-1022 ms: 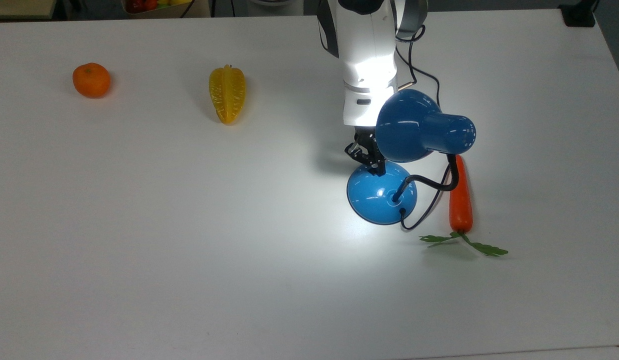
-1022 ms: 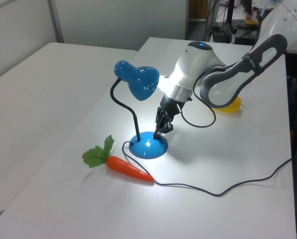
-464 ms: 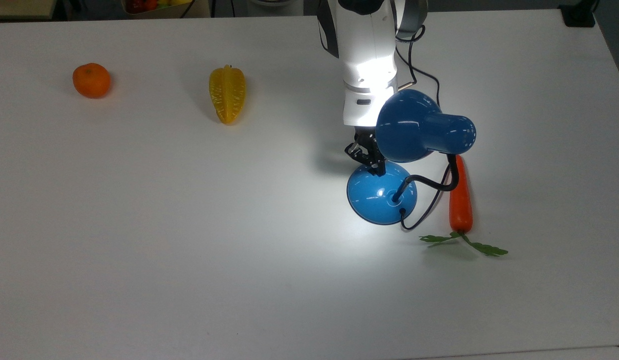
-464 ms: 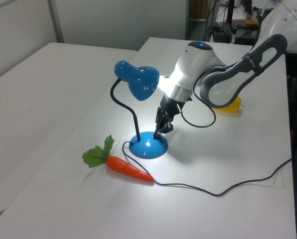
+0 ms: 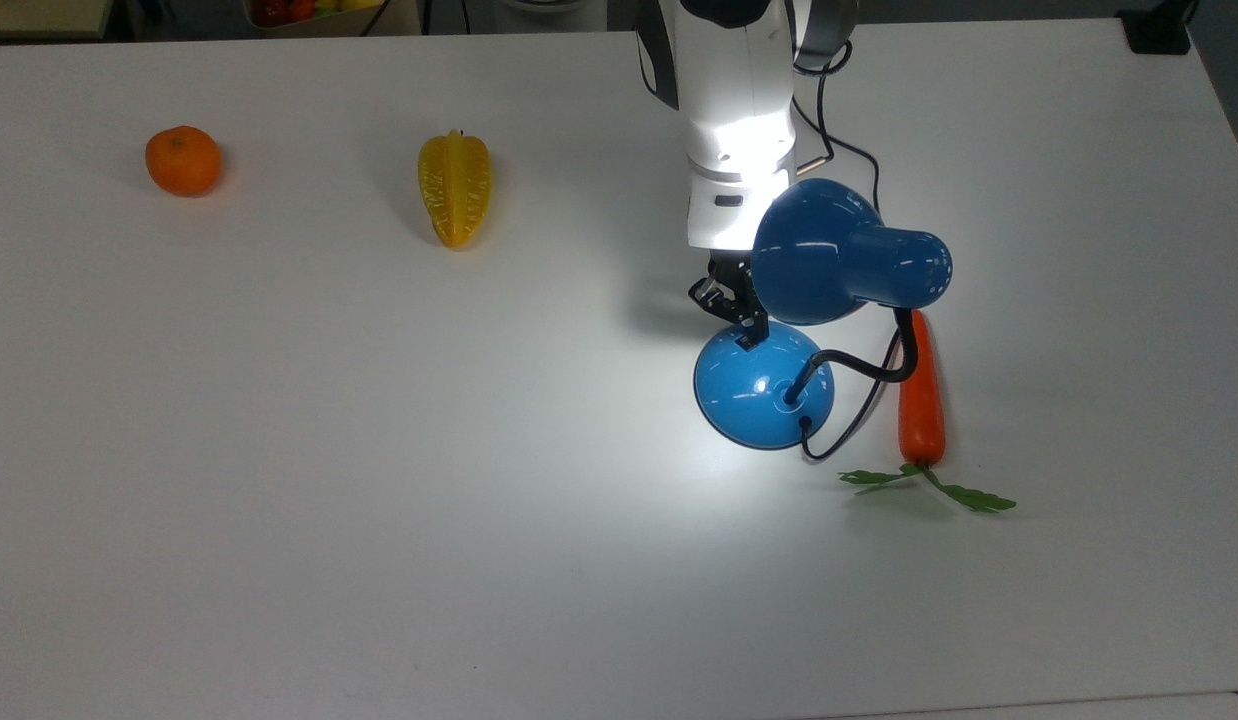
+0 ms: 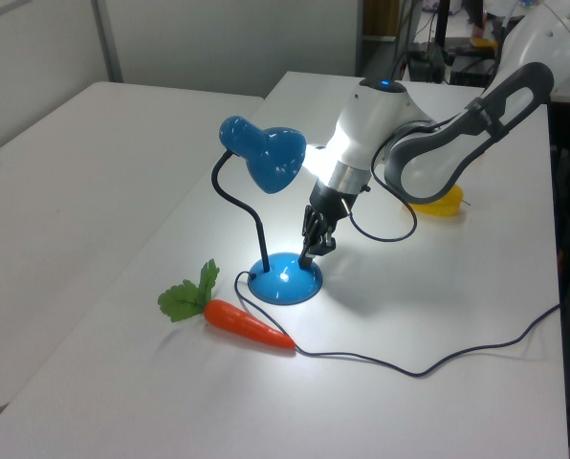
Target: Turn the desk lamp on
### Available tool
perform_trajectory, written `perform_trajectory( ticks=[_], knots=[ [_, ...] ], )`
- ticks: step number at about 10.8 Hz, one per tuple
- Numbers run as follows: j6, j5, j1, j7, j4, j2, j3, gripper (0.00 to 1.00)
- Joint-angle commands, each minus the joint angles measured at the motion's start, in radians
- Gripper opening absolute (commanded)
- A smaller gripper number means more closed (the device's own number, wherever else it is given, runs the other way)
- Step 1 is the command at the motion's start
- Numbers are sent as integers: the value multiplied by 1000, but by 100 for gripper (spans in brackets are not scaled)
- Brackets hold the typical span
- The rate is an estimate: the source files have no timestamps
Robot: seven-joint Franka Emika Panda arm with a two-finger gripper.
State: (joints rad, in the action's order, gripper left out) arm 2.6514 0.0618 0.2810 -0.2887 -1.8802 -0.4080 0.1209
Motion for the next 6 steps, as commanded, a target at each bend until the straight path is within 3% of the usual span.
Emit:
perform_trajectory(
  ticks=[1, 6],
  knots=[
    [-154, -10, -6, 25, -10, 83, 3, 0],
    [-474, -8, -36, 78, -10, 223, 3, 0]
  ],
)
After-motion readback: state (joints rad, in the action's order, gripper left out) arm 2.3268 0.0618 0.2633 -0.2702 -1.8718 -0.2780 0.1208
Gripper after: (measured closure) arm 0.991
